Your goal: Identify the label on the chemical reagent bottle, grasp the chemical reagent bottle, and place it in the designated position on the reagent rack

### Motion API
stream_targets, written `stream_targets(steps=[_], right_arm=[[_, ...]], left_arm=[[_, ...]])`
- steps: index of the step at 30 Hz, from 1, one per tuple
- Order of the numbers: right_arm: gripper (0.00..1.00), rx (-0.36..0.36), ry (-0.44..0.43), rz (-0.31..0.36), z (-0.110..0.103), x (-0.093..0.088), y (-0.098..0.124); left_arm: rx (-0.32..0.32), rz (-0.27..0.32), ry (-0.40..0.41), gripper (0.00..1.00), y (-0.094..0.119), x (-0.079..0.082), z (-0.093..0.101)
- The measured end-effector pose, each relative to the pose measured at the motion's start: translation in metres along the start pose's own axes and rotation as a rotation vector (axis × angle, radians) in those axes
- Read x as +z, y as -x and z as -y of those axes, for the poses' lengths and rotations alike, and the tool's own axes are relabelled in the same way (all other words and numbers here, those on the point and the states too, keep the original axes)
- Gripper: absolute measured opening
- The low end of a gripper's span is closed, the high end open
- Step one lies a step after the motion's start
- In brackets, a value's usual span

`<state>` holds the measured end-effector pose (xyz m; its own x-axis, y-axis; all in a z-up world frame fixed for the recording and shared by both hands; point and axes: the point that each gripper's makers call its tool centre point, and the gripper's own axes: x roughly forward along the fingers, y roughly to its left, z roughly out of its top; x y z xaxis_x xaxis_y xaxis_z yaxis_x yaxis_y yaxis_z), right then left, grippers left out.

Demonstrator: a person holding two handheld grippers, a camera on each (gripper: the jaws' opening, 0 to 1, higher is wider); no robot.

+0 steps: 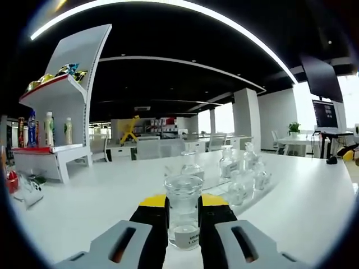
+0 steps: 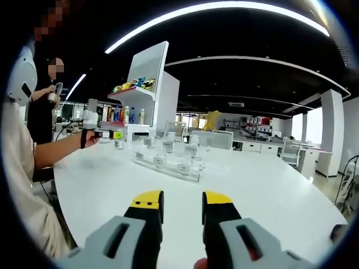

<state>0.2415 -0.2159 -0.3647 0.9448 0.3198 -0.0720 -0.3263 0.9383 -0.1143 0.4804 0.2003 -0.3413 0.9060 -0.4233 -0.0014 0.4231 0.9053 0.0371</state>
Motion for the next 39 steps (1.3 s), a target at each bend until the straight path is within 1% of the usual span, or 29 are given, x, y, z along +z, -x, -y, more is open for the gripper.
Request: stream_targets(steps=[4,7,12,17,24,31,35,39], right_arm=[[0.27,0.002,0.000,0.007,-0.001,0.002,0.000],[0.27,0.014,0.005,0.005,-0.004,0.003,-0.001],[0.27,0.026,0.011,-0.002,-0.008,0.003,-0.003],[0.27,0.019,0.013,0.005,-0.008,0.005,-0.002],[0.27,0.003,0.017,0.002,-0.003,0.006,0.002],[0.27,-0.010,0.018,0.012,0.000,0.008,0.006],[0.27,-0.015,0.019,0.018,0.002,0.010,0.008],[0.27,-0.019,0.020,0.014,0.003,0.009,0.008]], left_arm=[[-0.011,0.011,-0.005,0.19,-0.001,0.008,0.009],[-0.018,0.018,-0.013,0.19,0.000,0.011,0.014],[-0.033,0.005,-0.012,0.19,-0.002,0.006,0.020],[-0.041,0.000,-0.009,0.19,-0.004,0.004,0.024],[-0.043,0.015,0.010,0.19,-0.006,0.009,0.026],[-0.060,0.024,0.032,0.19,-0.017,0.017,0.032],[-0.070,0.028,0.017,0.19,-0.021,0.021,0.040],[-0.074,0.032,0.021,0.19,-0.024,0.023,0.042]])
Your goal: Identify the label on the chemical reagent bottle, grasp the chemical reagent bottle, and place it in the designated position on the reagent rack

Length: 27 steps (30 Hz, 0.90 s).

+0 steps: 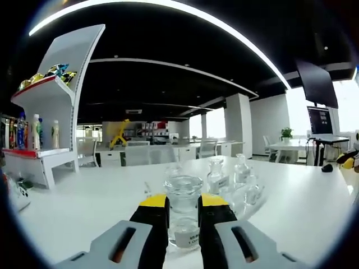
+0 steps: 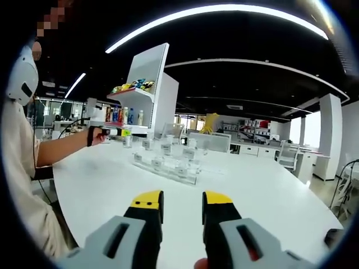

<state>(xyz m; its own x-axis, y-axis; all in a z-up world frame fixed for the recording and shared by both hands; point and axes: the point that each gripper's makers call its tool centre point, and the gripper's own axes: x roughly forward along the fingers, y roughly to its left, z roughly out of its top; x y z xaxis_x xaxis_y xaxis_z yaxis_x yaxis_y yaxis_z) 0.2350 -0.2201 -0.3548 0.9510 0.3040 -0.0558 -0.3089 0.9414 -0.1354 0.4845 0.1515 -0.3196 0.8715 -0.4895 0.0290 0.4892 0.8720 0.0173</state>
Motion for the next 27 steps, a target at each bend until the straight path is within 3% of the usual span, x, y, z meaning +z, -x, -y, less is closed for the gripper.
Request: stream_targets(steps=[27], right_arm=[[0.27,-0.012,0.002,0.007,0.004,0.003,0.001]], left_arm=[[-0.015,0.045,-0.039,0.19,-0.039,0.002,0.014]])
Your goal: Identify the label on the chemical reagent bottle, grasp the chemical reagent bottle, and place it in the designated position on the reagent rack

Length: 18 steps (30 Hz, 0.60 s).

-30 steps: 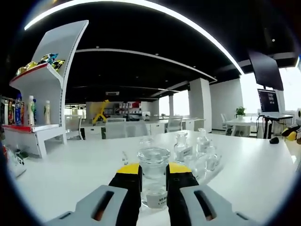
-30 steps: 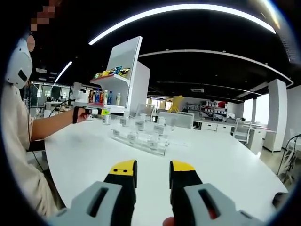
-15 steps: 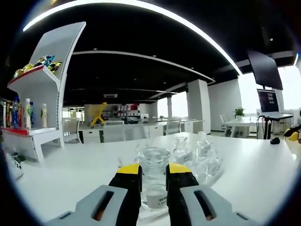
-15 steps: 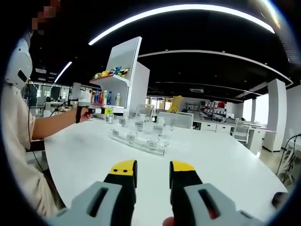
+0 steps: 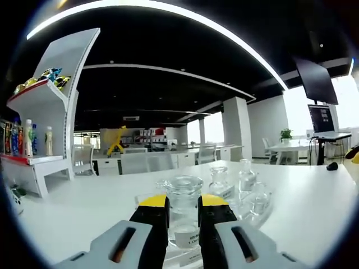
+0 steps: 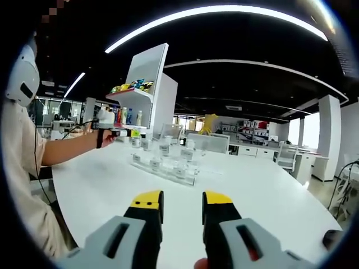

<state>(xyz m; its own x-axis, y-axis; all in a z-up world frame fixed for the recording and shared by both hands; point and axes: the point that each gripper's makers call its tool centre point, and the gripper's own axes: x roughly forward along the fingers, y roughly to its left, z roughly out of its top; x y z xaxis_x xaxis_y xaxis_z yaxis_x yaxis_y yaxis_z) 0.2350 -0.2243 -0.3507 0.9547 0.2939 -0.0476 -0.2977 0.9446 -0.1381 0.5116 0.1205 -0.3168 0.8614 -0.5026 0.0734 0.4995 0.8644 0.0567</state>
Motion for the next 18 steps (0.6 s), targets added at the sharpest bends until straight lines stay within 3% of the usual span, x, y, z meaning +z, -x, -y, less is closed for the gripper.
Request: stream_targets(steps=[8,18], right_arm=[[0.27,-0.004,-0.001,0.006,0.002,0.002,0.001],[0.27,-0.015,0.008,0.005,0.002,0.004,0.002]], left_arm=[[0.001,0.016,-0.010,0.19,-0.003,0.000,0.000],[0.005,0.014,-0.021,0.19,-0.015,-0.008,-0.020]])
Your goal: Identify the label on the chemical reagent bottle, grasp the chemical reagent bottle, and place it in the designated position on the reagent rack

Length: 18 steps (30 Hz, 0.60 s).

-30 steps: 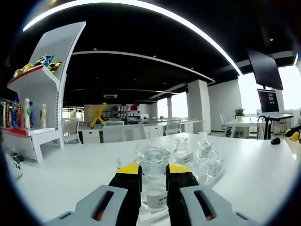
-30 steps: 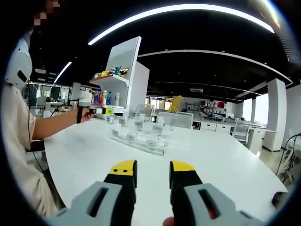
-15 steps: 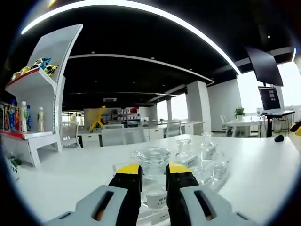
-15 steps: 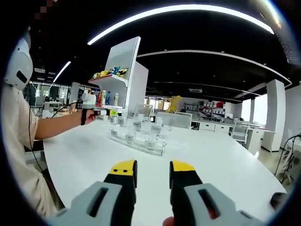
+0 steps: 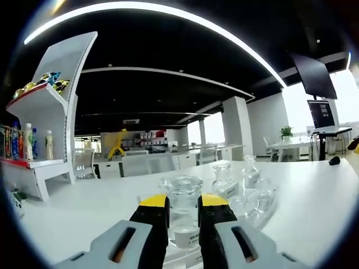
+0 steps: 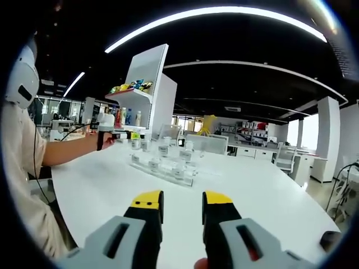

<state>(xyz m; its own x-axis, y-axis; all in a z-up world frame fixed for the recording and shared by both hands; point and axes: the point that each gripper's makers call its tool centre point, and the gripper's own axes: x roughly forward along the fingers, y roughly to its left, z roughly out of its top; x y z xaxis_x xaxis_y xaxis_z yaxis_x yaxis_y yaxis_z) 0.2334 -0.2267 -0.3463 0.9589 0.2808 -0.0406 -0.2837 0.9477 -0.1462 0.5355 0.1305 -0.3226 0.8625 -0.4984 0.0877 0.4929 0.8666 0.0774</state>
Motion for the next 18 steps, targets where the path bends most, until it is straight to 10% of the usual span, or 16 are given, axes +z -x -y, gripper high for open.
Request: stream_targets(steps=[18], right_arm=[[0.27,0.002,-0.002,-0.002,-0.001,-0.002,-0.002]], left_arm=[[-0.010,-0.014,0.009,0.19,-0.019,-0.018,-0.003]])
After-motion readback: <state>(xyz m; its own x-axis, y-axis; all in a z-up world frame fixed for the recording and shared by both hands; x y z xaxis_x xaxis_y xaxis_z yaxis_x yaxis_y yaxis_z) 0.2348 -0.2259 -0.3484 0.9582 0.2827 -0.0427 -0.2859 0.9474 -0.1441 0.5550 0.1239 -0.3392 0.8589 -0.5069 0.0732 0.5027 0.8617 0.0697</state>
